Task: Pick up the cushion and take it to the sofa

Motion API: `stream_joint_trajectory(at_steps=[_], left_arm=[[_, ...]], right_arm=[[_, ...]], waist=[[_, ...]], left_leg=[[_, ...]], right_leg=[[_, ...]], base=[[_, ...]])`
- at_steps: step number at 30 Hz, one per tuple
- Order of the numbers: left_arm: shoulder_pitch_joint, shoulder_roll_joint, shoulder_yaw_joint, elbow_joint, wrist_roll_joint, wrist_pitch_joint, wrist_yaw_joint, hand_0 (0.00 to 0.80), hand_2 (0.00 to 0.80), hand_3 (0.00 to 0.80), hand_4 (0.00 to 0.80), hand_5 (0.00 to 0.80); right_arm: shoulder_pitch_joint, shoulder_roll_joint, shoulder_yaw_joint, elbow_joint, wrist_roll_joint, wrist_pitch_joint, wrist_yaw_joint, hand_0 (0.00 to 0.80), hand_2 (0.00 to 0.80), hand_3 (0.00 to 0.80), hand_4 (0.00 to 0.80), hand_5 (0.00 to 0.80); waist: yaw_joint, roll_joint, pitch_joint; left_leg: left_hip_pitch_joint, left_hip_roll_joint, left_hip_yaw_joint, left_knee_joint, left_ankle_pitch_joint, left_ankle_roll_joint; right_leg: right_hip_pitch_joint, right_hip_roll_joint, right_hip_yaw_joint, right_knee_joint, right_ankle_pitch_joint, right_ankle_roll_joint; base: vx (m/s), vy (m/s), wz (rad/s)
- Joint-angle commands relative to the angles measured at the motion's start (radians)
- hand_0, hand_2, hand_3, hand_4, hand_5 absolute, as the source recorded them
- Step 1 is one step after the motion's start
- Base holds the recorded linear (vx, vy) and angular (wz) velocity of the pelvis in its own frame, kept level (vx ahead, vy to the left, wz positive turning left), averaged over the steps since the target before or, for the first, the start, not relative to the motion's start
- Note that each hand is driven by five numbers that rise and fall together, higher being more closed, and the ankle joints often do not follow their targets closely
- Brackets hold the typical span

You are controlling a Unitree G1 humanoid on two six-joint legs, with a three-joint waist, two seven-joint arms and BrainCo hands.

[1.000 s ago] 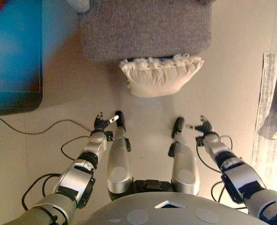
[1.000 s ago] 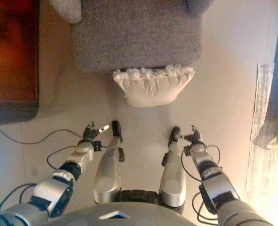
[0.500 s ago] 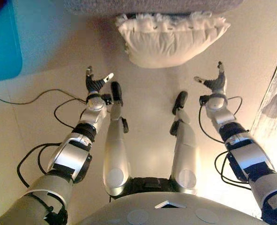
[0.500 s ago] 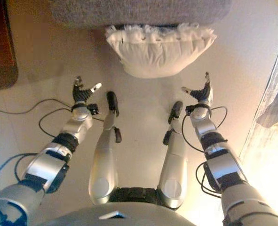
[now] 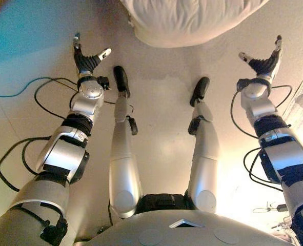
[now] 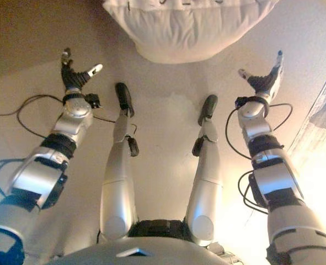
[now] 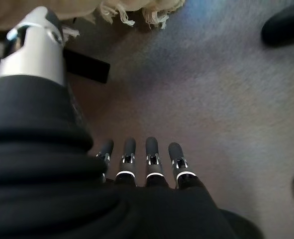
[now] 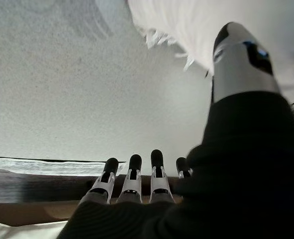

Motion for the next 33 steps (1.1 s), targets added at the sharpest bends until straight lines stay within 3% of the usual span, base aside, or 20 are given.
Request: stream_joint_trajectory(at_steps=[1, 7, 16, 20, 25, 33], left_arm=[[-0.074, 0.024, -0.005, 0.011, 0.052, -0.027, -0.014, 0.000, 0.000, 0.000, 0.000, 0.000], [-0.209, 0.051, -0.071, 0.003, 0.053, -0.031, -0.048, 0.000, 0.000, 0.000, 0.000, 0.000], [-0.351, 0.065, -0.161, -0.052, 0.057, -0.022, -0.104, 0.000, 0.000, 0.000, 0.000, 0.000], [-0.396, 0.067, -0.188, -0.052, 0.034, -0.025, -0.147, 0.000, 0.000, 0.000, 0.000, 0.000], [-0.446, 0.054, -0.206, -0.046, -0.033, -0.036, -0.195, 0.000, 0.000, 0.000, 0.000, 0.000], [-0.424, 0.013, -0.182, -0.061, -0.162, -0.012, -0.289, 0.000, 0.000, 0.000, 0.000, 0.000]], right_arm=[[-0.043, -0.088, -0.006, 0.002, 0.040, -0.056, 0.006, 0.000, 0.000, 0.000, 0.000, 0.000], [-0.193, -0.122, 0.071, 0.016, 0.011, -0.098, 0.048, 0.000, 0.000, 0.000, 0.000, 0.000], [-0.341, -0.147, 0.161, -0.047, 0.011, -0.087, 0.092, 0.000, 0.000, 0.000, 0.000, 0.000], [-0.396, -0.142, 0.189, -0.018, 0.031, -0.115, 0.134, 0.000, 0.000, 0.000, 0.000, 0.000], [-0.448, -0.109, 0.215, 0.003, 0.088, -0.163, 0.227, 0.000, 0.000, 0.000, 0.000, 0.000], [-0.437, -0.037, 0.187, 0.001, 0.342, -0.153, 0.478, 0.000, 0.000, 0.000, 0.000, 0.000]], waist=[[-0.001, 0.018, 0.017], [-0.013, 0.033, 0.017], [-0.020, 0.036, 0.017], [-0.018, 0.037, 0.017], [-0.015, 0.041, 0.017], [-0.008, 0.049, 0.017]], left_leg=[[-0.111, 0.009, 0.007, 0.142, -0.145, 0.016], [-0.183, 0.019, 0.007, 0.173, -0.155, 0.018], [-0.229, 0.021, 0.002, 0.168, -0.149, 0.013], [-0.244, 0.019, -0.003, 0.172, -0.149, 0.011], [-0.271, 0.017, -0.010, 0.175, -0.151, 0.010], [-0.300, 0.012, -0.016, 0.181, -0.154, 0.008]], right_leg=[[-0.080, 0.031, 0.048, -0.007, -0.018, -0.026], [-0.175, 0.035, 0.070, 0.042, -0.025, -0.031], [-0.236, 0.036, 0.075, 0.058, -0.019, -0.025], [-0.256, 0.038, 0.078, 0.065, -0.016, -0.022], [-0.290, 0.036, 0.082, 0.080, -0.019, -0.021], [-0.319, 0.031, 0.083, 0.084, -0.024, -0.021]], base=[[-0.008, 0.012, -0.08], [-0.010, 0.012, -0.05], [0.000, 0.000, 0.00], [0.000, 0.000, 0.00], [0.000, 0.000, 0.00], [0.003, -0.001, 0.00]])
